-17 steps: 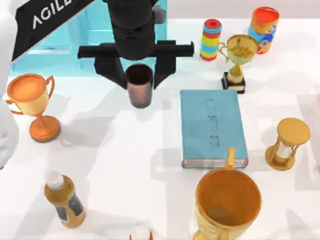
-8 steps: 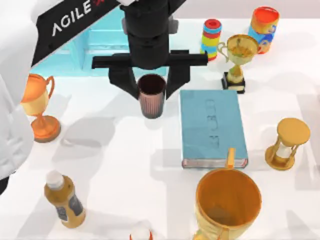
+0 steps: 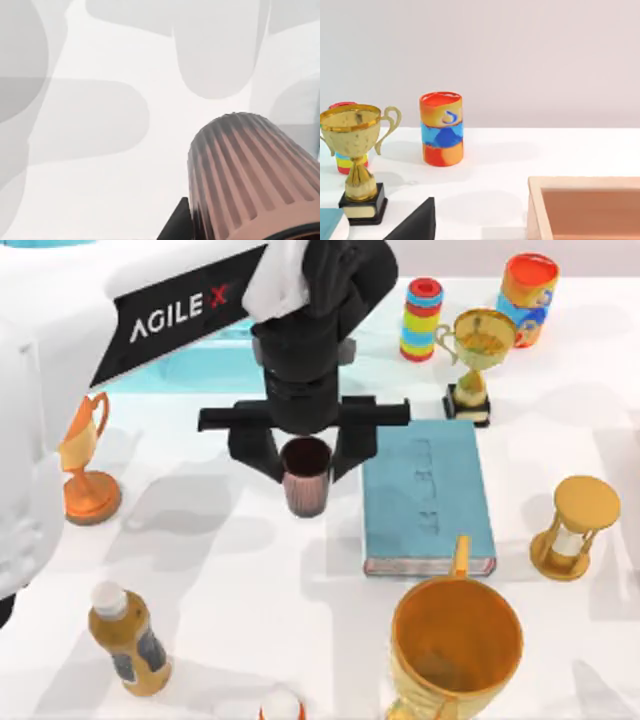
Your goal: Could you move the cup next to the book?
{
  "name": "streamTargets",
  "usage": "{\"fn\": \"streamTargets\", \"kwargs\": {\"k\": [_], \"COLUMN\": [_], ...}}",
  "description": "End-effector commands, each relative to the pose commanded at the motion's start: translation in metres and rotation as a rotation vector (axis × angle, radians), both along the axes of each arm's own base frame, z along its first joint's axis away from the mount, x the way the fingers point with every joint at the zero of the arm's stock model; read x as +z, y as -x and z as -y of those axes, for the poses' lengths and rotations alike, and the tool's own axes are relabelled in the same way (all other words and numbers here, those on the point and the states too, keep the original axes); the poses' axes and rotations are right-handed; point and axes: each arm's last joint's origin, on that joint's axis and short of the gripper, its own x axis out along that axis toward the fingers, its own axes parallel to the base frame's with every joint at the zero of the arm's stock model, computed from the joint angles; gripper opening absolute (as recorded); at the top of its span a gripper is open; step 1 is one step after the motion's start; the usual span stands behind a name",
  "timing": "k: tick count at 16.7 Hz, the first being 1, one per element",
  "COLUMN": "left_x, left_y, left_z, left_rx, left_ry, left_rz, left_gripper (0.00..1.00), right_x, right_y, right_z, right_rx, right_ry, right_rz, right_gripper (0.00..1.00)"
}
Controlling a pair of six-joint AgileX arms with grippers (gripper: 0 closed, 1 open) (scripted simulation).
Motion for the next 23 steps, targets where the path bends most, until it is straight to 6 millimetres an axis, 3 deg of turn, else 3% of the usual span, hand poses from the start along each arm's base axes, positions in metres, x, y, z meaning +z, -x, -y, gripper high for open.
{"fn": "streamTargets", "kwargs": {"k": [5,18,23], "left_x": [-0.0029,-0.0029,-0.0029], "left_y": [0.0006,0.0006,0.0006], "left_z": [0.0003,0.0003,0.0003], "left_rx": [-0.003,-0.003,-0.003], "left_ry": [-0.001,-0.001,-0.001], "left_rz": [0.002,0.002,0.002], "left_gripper": [0.0,0.98,1.0], "right_x": [0.0,0.0,0.0], "right_y": [0.0,0.0,0.0], "right_z": [0.0,0.0,0.0], "right_rx": [0.0,0.0,0.0], "right_ry": [0.0,0.0,0.0], "right_rz": [0.0,0.0,0.0], "right_gripper": [1.0,1.0,1.0]}}
